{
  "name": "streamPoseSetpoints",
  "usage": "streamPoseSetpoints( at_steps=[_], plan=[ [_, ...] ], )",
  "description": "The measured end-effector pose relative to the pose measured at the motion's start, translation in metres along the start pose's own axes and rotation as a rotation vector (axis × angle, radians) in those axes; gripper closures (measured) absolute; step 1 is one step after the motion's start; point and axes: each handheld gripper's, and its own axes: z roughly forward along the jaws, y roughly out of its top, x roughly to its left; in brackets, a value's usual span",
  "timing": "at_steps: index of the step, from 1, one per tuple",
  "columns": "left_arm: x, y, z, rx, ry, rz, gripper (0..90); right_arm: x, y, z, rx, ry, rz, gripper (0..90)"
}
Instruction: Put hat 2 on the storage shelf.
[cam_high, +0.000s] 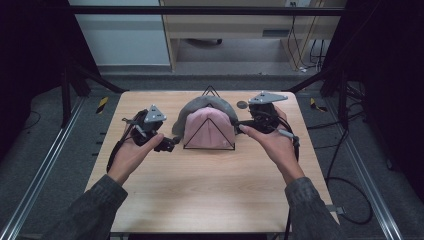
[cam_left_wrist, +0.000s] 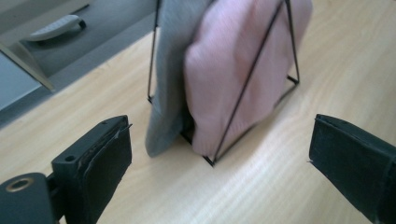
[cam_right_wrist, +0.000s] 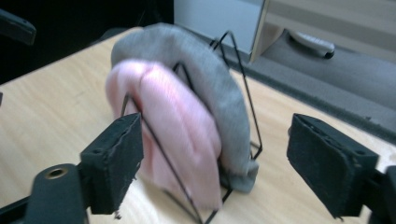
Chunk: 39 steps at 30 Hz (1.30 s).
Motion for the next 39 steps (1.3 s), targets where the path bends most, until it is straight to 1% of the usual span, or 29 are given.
streamPoseSetpoints(
  at_steps=[2,3,7,9,10,12,16,17,18,19,21,22,23,25,26,27,28,29,30,32,34,35,36,37,38,39],
  plan=[
    [-0.002,-0.009,-0.001,0.02,0.001,-0.001,5.7,0.0,-0.007,-0.002,0.014,0.004,0.01,14.6],
    [-0.002,-0.009,-0.001,0.02,0.001,-0.001,5.8,0.0,-0.007,-0.002,0.014,0.004,0.01,14.6],
    [-0.004,-0.03,-0.001,0.057,-0.005,0.006,5.9,0.002,-0.026,-0.004,0.045,0.017,0.017,11.7],
    [-0.004,-0.04,-0.001,0.081,0.005,0.004,5.9,0.003,-0.034,-0.004,0.058,0.019,0.019,11.1],
    [-0.004,-0.044,-0.001,0.082,0.005,-0.006,5.9,0.003,-0.041,-0.003,0.069,0.022,0.02,10.3],
    [-0.003,-0.054,0.0,0.103,0.003,-0.017,5.9,0.003,-0.051,-0.003,0.084,0.026,0.024,9.8],
    [0.001,-0.072,0.001,0.134,0.003,-0.041,5.9,0.0,-0.075,-0.001,0.119,0.024,0.046,9.4],
    [0.002,-0.077,0.002,0.146,0.0,-0.05,5.9,-0.001,-0.08,0.0,0.131,0.025,0.061,9.5],
    [0.004,-0.084,0.003,0.161,-0.001,-0.061,5.9,-0.003,-0.091,0.001,0.153,0.021,0.071,9.6],
    [0.004,-0.084,0.003,0.161,-0.001,-0.061,5.9,-0.003,-0.091,0.001,0.153,0.021,0.071,9.6],
    [0.005,-0.091,0.004,0.173,-0.005,-0.072,5.9,-0.005,-0.101,0.002,0.171,0.019,0.083,9.8],
    [0.006,-0.098,0.005,0.187,-0.012,-0.079,5.9,-0.006,-0.11,0.003,0.189,0.02,0.095,10.0],
    [0.006,-0.098,0.005,0.187,-0.012,-0.079,5.9,-0.006,-0.11,0.003,0.189,0.02,0.095,10.0],
    [0.007,-0.105,0.007,0.206,-0.015,-0.087,5.9,-0.007,-0.118,0.004,0.202,0.025,0.108,10.2],
    [0.008,-0.109,0.009,0.212,-0.012,-0.093,5.9,-0.007,-0.127,0.006,0.219,0.027,0.122,10.2],
    [0.008,-0.112,0.01,0.215,-0.012,-0.098,5.9,-0.007,-0.127,0.006,0.219,0.027,0.122,10.2],
    [0.009,-0.116,0.012,0.218,-0.015,-0.108,5.9,-0.009,-0.134,0.008,0.227,0.025,0.131,10.3],
    [0.009,-0.12,0.013,0.222,-0.017,-0.116,5.9,-0.009,-0.134,0.008,0.227,0.025,0.131,10.3],
    [0.01,-0.126,0.017,0.241,-0.02,-0.125,5.9,-0.011,-0.141,0.009,0.239,0.025,0.147,10.3],
    [0.011,-0.129,0.018,0.247,-0.02,-0.129,5.9,-0.012,-0.143,0.01,0.24,0.024,0.15,10.3],
    [0.013,-0.133,0.019,0.259,-0.021,-0.131,5.9,-0.013,-0.149,0.011,0.25,0.02,0.171,10.2],
    [0.013,-0.134,0.02,0.262,-0.017,-0.132,5.9,-0.015,-0.151,0.012,0.252,0.016,0.17,10.2],
    [0.014,-0.136,0.021,0.268,-0.016,-0.136,5.9,-0.016,-0.156,0.013,0.253,0.014,0.184,10.2],
    [0.014,-0.137,0.022,0.265,-0.017,-0.142,5.9,-0.016,-0.156,0.013,0.253,0.014,0.184,10.2],
    [0.014,-0.138,0.022,0.271,-0.021,-0.144,5.8,-0.017,-0.16,0.013,0.26,0.011,0.194,10.3],
    [0.014,-0.14,0.023,0.276,-0.023,-0.141,5.8,-0.017,-0.16,0.013,0.26,0.011,0.194,10.3]
  ],
)
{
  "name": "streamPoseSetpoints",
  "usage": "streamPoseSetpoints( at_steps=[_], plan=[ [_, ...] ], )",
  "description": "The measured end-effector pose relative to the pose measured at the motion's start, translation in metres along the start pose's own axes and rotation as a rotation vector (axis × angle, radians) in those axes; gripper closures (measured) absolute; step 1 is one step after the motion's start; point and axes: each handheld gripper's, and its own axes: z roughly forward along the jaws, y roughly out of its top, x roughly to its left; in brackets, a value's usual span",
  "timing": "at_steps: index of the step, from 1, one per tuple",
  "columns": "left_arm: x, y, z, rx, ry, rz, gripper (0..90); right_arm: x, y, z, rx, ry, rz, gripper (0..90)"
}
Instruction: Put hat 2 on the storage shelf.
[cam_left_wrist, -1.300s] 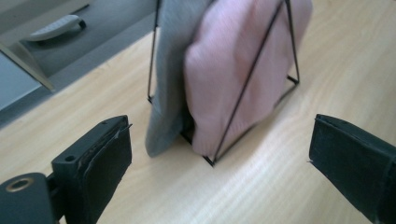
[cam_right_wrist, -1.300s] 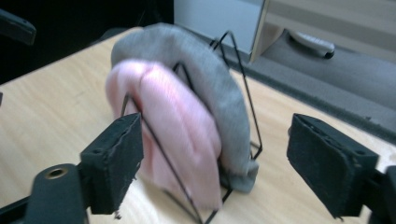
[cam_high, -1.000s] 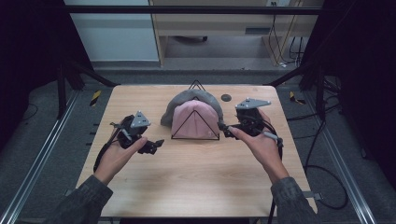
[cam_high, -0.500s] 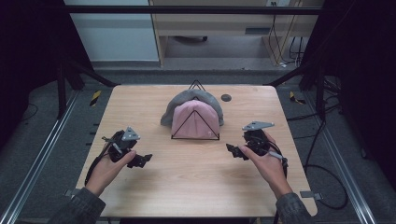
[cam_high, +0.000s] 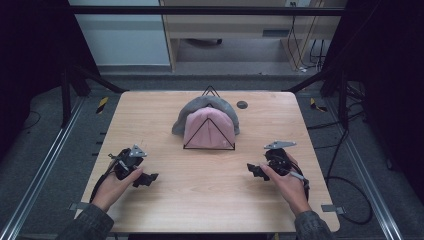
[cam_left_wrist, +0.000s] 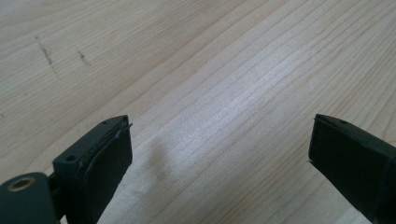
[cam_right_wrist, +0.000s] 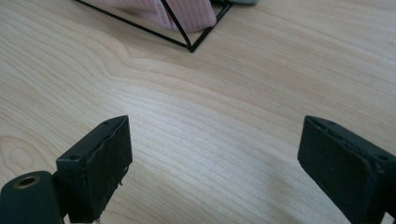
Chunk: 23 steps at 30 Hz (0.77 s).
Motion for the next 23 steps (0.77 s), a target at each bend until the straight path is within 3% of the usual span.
streamPoseSetpoints(
  at_steps=[8,13,16,18,19,21,23],
  plan=[
    [-0.004,-0.008,0.013,0.062,-0.013,0.023,5.5,-0.007,-0.015,0.009,0.026,-0.014,0.025,9.7],
    [-0.006,-0.011,0.016,0.046,-0.023,0.008,0.6,-0.007,-0.02,0.014,0.047,-0.015,0.027,8.7],
    [-0.008,-0.012,0.016,0.037,-0.02,0.005,0.0,-0.002,-0.024,0.016,0.047,-0.051,-0.004,8.0],
    [-0.007,-0.012,0.016,0.033,-0.025,0.004,0.0,0.004,-0.029,0.019,0.034,-0.097,-0.074,4.5],
    [-0.007,-0.012,0.016,0.033,-0.025,0.004,0.0,0.004,-0.029,0.019,0.034,-0.097,-0.074,4.5],
    [-0.007,-0.013,0.016,0.026,-0.028,0.002,0.0,0.008,-0.036,0.021,-0.021,-0.11,-0.067,2.7],
    [-0.007,-0.014,0.016,0.027,-0.028,0.005,0.0,0.008,-0.036,0.021,-0.021,-0.11,-0.069,2.7]
  ],
)
